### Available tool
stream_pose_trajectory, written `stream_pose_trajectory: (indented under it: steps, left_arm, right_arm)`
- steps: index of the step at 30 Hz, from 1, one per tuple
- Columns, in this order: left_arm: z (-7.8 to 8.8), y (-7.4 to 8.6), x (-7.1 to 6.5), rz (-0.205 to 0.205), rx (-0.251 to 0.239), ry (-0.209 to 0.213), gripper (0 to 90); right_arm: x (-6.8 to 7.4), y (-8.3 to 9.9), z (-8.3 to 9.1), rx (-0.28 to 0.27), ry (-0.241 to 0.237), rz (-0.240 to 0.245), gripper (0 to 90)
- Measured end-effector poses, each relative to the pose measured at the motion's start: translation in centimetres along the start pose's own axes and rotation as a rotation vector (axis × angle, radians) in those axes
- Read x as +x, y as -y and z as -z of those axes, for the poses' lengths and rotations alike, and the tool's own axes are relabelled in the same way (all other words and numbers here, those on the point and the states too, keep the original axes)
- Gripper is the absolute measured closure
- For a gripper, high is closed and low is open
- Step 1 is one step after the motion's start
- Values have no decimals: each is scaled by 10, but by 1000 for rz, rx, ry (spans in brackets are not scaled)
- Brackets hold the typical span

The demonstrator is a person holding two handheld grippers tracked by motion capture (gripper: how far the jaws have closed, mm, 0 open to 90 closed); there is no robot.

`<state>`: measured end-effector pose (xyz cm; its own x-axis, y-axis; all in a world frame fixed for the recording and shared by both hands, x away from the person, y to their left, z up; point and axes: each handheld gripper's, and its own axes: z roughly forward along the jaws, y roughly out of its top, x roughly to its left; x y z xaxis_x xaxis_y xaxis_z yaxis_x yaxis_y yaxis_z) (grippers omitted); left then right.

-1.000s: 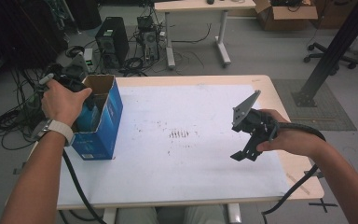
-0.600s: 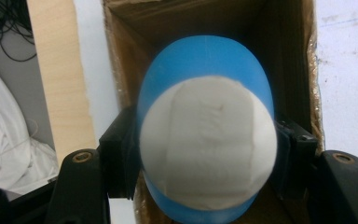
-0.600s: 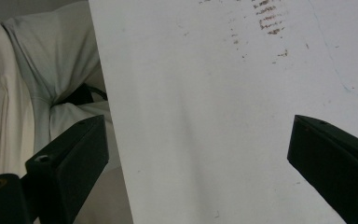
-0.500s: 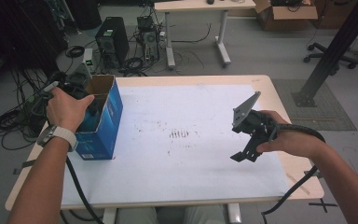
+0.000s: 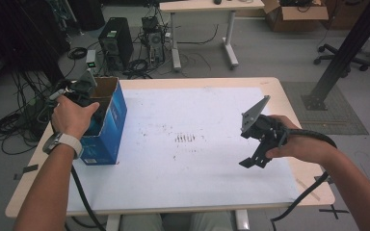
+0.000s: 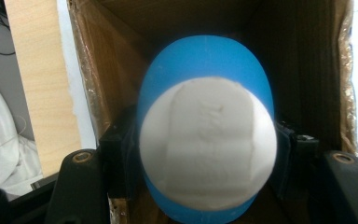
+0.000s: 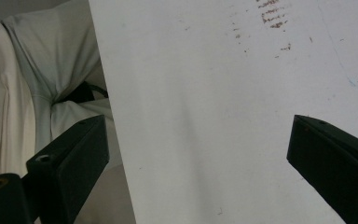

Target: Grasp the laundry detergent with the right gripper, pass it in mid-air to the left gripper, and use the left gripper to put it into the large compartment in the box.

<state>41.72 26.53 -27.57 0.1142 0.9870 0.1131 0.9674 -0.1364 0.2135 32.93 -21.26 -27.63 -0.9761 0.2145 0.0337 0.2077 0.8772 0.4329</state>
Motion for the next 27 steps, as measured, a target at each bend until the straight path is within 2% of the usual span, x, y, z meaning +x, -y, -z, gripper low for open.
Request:
stream_pose_trajectory:
  steps: [10, 13, 20, 27]
  left_arm:
    - [0, -1, 1, 6, -5, 12, 373]
    - [2, -1, 3, 17, -4, 18, 324]
    - [10, 1, 7, 25, -20, 48, 289]
    - [22, 3, 9, 27, -39, 48, 231]
  right_arm:
    - [1, 0, -1, 5, -4, 2, 57]
    - [2, 1, -1, 4, -4, 1, 57]
    - [4, 0, -1, 4, -6, 8, 58]
    - [8, -1, 2, 0, -1, 14, 61]
